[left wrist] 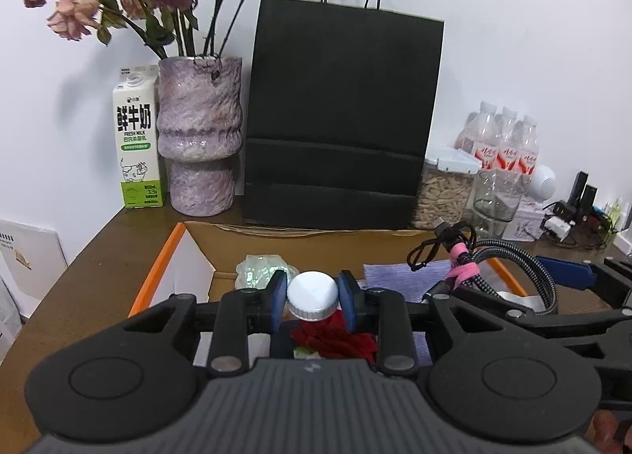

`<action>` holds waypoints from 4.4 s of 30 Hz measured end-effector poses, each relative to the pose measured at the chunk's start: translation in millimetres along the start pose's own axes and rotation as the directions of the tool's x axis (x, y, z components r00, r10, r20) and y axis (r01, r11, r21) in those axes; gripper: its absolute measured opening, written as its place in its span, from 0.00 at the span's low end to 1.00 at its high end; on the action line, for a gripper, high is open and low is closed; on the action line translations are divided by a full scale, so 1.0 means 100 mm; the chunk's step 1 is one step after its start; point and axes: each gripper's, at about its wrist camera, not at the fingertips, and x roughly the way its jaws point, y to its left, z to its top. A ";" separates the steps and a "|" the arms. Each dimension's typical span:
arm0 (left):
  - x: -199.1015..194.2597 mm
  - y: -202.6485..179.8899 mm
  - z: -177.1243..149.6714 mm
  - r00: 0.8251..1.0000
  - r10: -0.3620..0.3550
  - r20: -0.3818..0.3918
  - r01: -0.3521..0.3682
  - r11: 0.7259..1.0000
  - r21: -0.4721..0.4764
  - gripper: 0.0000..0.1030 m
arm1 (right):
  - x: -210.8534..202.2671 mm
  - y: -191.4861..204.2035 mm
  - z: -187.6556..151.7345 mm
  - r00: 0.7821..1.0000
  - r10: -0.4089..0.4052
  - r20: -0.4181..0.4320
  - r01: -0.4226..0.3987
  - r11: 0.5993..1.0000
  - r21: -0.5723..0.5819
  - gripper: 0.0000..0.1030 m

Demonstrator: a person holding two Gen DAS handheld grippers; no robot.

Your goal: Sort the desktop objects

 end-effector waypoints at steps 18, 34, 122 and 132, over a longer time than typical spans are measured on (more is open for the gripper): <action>0.21 0.14 0.06 0.997 0.076 -0.005 -0.076 0.997 0.019 1.00 | 0.17 -0.06 0.02 0.999 0.015 -0.050 -0.016 1.000 -0.015 1.00; 0.18 0.17 0.04 0.996 0.091 -0.004 -0.091 0.996 0.016 1.00 | 0.12 -0.07 0.04 0.999 0.002 -0.049 -0.003 1.000 -0.012 1.00; -2.55 -0.02 -1.35 0.996 0.068 0.050 -0.071 0.996 0.050 1.00 | -2.61 0.74 -1.16 1.000 0.003 -0.008 -0.003 0.997 0.073 1.00; -2.55 -0.02 -1.35 0.996 0.069 0.050 -0.072 0.996 0.051 1.00 | -2.61 0.75 -1.16 1.000 0.002 -0.010 -0.001 0.997 0.073 1.00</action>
